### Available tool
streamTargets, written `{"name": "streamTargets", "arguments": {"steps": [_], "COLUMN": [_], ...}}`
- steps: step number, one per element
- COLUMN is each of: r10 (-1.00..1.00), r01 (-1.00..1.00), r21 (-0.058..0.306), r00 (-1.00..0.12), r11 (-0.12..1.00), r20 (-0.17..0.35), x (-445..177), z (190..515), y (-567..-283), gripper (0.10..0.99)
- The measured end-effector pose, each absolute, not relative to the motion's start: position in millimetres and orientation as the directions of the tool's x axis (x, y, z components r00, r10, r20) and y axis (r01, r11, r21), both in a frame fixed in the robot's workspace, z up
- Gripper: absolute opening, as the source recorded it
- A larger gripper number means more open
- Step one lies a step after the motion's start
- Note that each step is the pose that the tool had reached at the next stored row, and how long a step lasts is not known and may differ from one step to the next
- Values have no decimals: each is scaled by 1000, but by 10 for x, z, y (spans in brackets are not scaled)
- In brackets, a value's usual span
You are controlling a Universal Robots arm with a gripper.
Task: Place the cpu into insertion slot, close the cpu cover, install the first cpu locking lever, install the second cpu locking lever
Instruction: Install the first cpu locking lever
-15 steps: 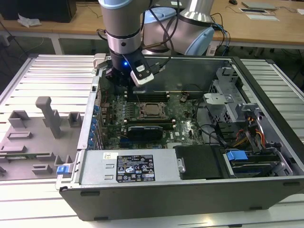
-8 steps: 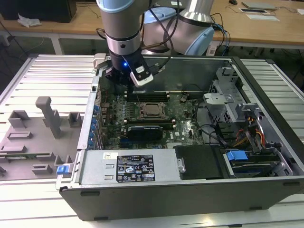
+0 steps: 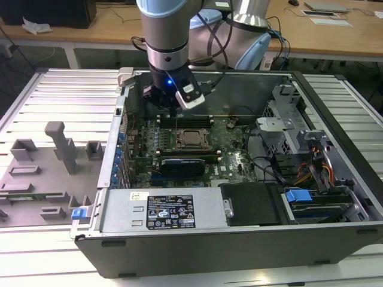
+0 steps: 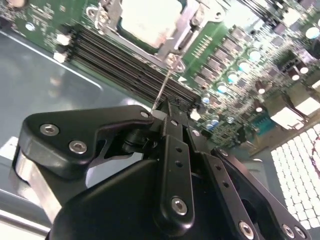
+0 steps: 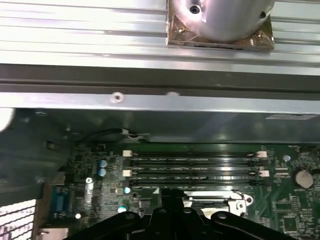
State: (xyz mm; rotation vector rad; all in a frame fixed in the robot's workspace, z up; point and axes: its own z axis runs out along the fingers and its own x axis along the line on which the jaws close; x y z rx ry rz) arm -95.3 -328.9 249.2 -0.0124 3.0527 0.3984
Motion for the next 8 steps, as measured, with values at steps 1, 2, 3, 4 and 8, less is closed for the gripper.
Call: {"name": "streamTargets", "arguments": {"steps": [1,2,3,4,8], "r10": [0,0,0,0,0], "r01": [-16,-16,-16,-16,-16], "r21": [256,256,256,256,256], "r00": [-998,-998,-998,-998,-998], "r11": [967,967,967,967,967], "r20": [-63,-63,-64,-64,-64], "x": [-930,-899,-876,-824,-715], "z": [2491,2490,2489,2487,2483], "y": [-3290,-3292,-3293,-3296,-3303], "gripper": [106,106,106,106,106]}}
